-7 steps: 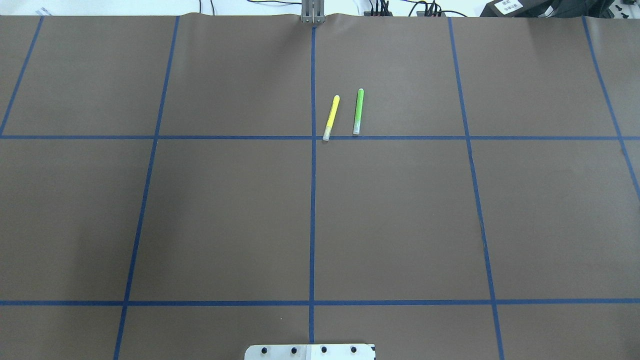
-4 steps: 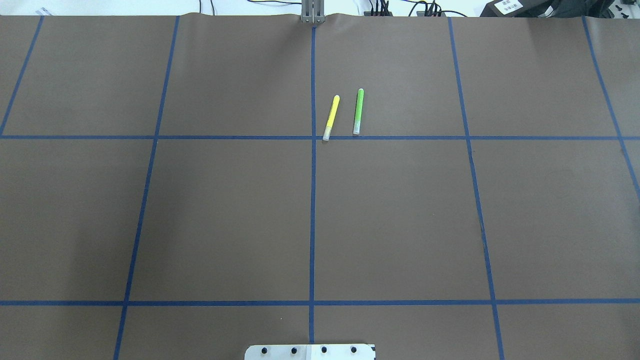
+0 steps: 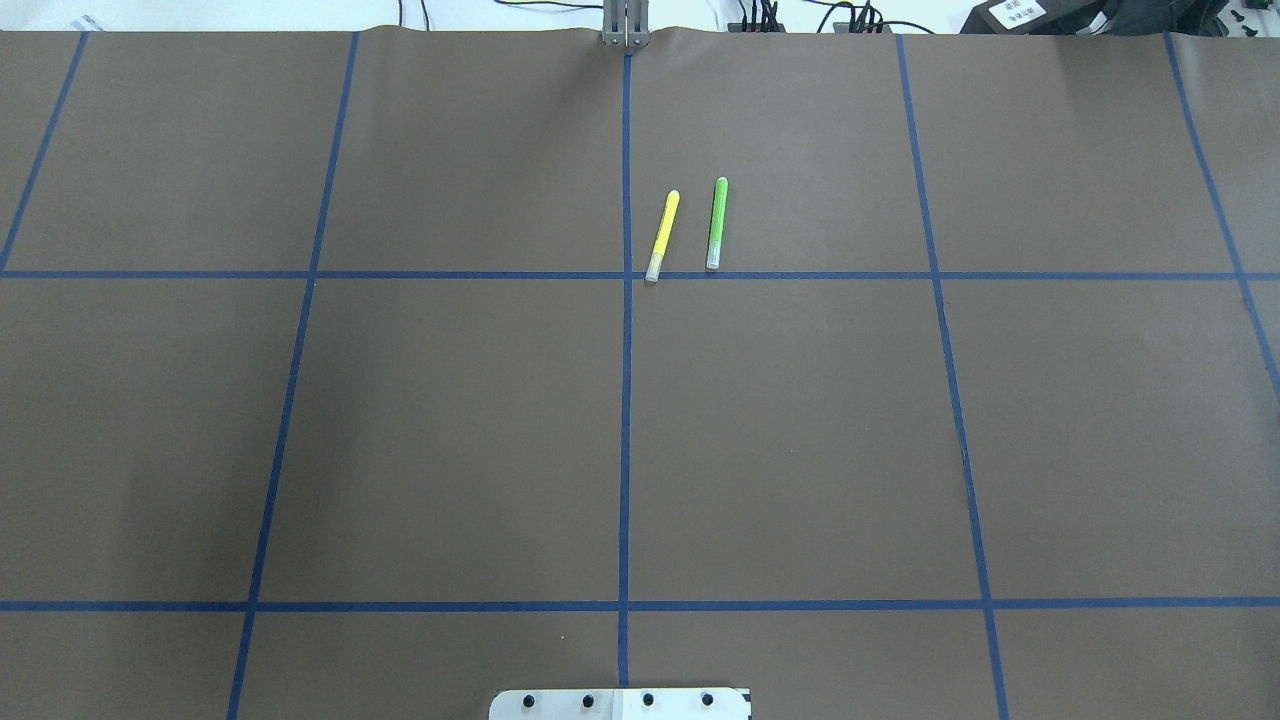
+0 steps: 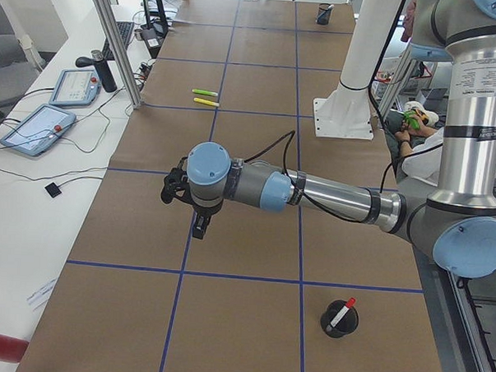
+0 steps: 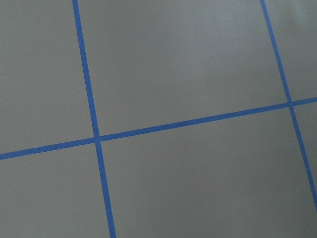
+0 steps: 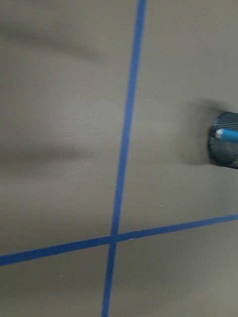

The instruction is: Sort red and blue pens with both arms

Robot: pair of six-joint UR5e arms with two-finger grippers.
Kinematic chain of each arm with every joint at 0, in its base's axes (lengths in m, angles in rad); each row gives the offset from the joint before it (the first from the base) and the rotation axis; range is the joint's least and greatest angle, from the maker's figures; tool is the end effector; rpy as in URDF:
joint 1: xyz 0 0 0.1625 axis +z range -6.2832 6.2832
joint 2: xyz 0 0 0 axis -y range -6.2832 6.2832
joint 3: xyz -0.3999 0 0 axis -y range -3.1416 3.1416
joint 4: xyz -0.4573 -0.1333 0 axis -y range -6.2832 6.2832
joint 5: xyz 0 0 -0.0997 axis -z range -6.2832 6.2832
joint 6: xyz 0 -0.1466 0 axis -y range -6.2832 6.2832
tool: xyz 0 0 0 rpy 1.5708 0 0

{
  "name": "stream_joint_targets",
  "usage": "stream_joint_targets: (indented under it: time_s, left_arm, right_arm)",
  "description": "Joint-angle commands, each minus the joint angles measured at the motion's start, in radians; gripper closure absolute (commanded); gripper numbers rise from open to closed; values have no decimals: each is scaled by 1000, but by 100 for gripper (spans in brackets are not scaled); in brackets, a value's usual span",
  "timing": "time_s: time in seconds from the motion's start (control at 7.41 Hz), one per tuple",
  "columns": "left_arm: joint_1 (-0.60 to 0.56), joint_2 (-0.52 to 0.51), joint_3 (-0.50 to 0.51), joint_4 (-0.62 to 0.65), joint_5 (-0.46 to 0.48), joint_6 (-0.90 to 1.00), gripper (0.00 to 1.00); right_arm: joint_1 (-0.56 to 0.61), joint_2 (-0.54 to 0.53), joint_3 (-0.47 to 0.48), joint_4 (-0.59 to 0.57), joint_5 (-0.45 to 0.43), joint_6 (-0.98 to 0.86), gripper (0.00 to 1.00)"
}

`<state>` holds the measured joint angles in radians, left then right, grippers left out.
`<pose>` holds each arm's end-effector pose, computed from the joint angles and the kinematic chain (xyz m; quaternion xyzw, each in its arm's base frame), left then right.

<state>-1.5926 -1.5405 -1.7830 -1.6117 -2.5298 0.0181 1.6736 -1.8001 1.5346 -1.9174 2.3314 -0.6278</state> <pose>-0.0254 -0.5531 0.5396 0.1078 0.4564 0.0497 0.8818 0.0701 -0.3657 0.8161 -0.1349 -0.4305 -0.1217 0.8841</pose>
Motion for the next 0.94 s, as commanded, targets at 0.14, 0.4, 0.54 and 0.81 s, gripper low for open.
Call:
stream_joint_targets:
  time_s: [0.14,0.4,0.54,0.81]
  left_arm:
    - [2,17,3,1,2,-3,0]
    - [0,19,-1,-1,31,-3,0]
    - [2,17,3,1,42,-3,0]
    - [2,7,4,4,69,-3,0]
  right_arm:
    - [-3,7,2,528,22,299,0]
    - [-62,48,28,713,17,564,0]
    - [-121,65,62,712,23,648,0]
    - [-213,111,105,699,29,793,0]
